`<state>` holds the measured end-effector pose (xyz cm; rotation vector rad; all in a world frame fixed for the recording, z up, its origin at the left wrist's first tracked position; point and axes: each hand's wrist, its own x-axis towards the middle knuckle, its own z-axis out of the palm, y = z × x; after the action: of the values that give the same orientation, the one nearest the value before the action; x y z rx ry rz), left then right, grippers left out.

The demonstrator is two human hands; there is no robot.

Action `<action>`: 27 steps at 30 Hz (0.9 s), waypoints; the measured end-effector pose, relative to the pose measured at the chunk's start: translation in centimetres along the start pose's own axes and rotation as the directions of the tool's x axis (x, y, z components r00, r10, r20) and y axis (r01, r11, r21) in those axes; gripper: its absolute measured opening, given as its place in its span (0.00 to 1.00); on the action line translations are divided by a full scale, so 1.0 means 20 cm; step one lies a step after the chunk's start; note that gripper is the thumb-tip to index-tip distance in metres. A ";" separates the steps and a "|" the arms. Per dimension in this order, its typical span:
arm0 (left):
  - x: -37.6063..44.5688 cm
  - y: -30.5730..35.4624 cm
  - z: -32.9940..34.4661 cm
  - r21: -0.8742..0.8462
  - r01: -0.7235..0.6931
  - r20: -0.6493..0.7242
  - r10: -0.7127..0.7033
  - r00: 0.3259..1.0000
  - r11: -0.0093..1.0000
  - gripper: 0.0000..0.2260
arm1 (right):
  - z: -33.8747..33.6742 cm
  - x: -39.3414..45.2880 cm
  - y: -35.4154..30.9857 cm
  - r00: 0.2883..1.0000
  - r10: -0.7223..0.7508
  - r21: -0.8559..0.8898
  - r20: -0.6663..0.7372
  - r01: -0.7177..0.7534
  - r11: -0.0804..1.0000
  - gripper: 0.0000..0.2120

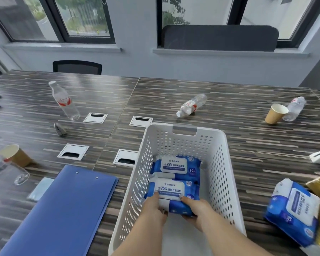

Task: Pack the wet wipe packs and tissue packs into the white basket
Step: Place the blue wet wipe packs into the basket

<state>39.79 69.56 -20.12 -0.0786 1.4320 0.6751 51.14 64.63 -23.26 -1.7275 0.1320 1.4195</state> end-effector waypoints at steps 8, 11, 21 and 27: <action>0.10 0.00 0.01 0.067 -0.017 -0.009 0.017 1.000 0.998 0.17 | 0.02 0.07 0.03 0.993 -0.067 -0.054 -0.096 0.062 0.997 0.18; 0.12 0.00 0.00 0.059 -0.015 -0.026 0.017 1.000 0.998 0.17 | 0.02 0.07 0.04 0.984 -0.125 -0.133 -0.130 0.107 0.985 0.15; 0.15 -0.01 0.00 0.012 -0.065 -0.017 0.065 0.998 0.998 0.15 | 0.03 0.09 0.03 0.976 -0.174 -0.251 -0.135 0.136 0.958 0.25; 0.05 0.02 0.03 0.053 -0.044 0.062 0.041 0.997 0.998 0.14 | 0.05 0.04 -0.02 0.953 -0.272 -0.321 -0.137 0.217 0.922 0.33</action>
<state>40.15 70.63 -20.81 0.0149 1.3956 0.6675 50.91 65.94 -23.64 -2.0429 -0.2118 1.1409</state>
